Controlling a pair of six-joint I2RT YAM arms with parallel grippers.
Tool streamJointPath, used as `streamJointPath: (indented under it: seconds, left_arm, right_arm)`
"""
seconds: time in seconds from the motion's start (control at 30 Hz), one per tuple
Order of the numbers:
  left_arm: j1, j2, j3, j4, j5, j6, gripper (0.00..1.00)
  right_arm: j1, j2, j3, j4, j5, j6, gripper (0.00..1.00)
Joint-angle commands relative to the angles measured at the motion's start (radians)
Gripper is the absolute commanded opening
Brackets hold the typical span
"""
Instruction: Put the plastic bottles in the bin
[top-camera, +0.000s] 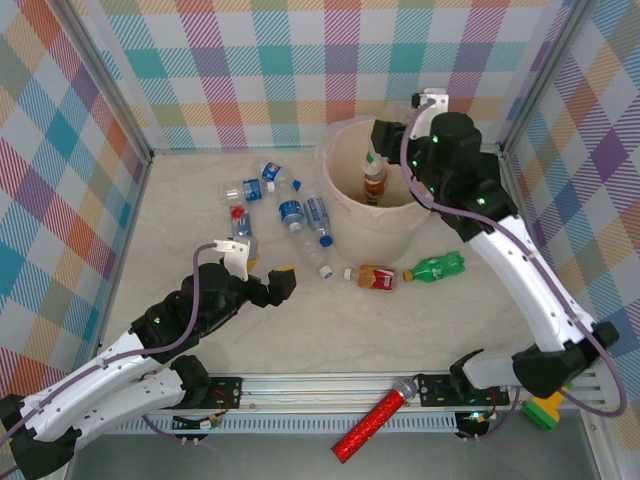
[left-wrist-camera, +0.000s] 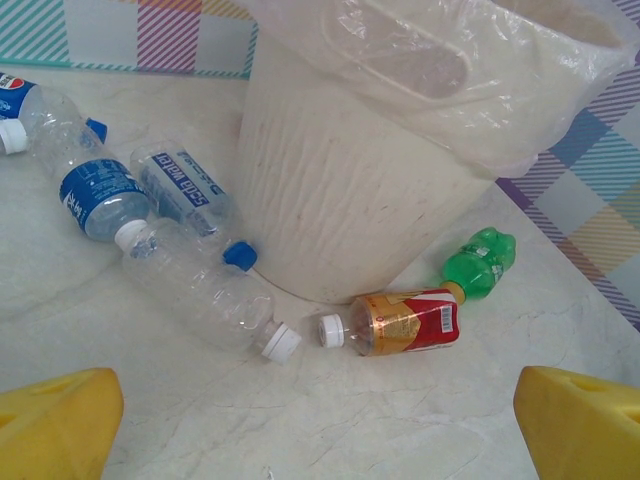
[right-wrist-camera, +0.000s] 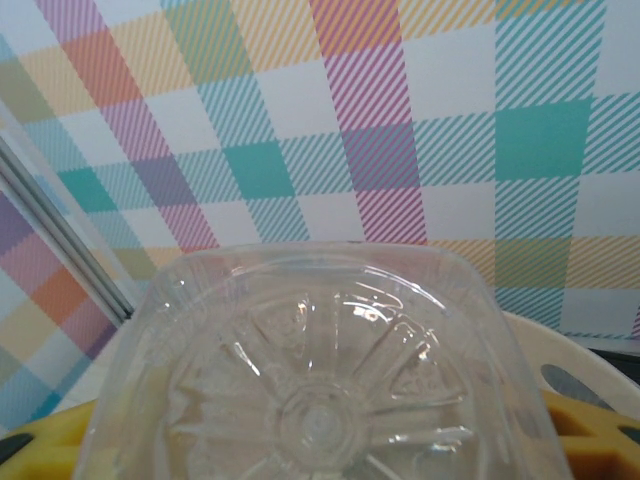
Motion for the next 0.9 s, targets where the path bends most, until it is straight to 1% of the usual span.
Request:
streamJointPath:
  seconds: [0.0,0.1,0.37,0.4,0.63,0.67,0.7,0.77,0.87]
  left_arm:
    - [-0.012,0.000,-0.018,0.001,-0.007,-0.014,1.00]
    - [-0.012,-0.002,-0.019,0.001,-0.007,-0.021,0.99]
    - [-0.012,-0.015,-0.028,-0.008,-0.024,-0.021,1.00]
    - [-0.012,-0.016,-0.030,-0.008,-0.024,-0.019,1.00]
    - [-0.012,-0.008,-0.036,-0.004,-0.035,-0.019,1.00]
    - [-0.012,-0.005,-0.036,-0.003,-0.037,-0.019,1.00]
    - [-0.013,-0.002,-0.036,-0.002,-0.039,-0.019,1.00]
    - [-0.012,0.007,-0.034,-0.001,-0.042,-0.021,1.00]
    - [-0.012,0.022,-0.032,-0.007,-0.051,-0.026,0.99]
  right_arm:
    - [0.002,0.075,0.056,0.048,0.004,-0.059,0.54]
    - [0.002,0.140,0.072,0.041,-0.018,-0.082,0.52]
    - [0.003,0.247,0.071,0.012,-0.090,-0.129,0.52]
    - [0.003,0.251,0.065,0.011,-0.093,-0.132,0.57]
    - [0.011,0.239,0.058,-0.008,-0.095,-0.147,0.76]
    - [0.011,0.233,0.059,-0.012,-0.095,-0.144,0.82]
    - [0.011,0.228,0.059,-0.016,-0.097,-0.144,0.90]
    - [0.011,0.218,0.061,-0.024,-0.103,-0.141,1.00]
    - [0.013,0.196,0.057,-0.037,-0.104,-0.133,0.99]
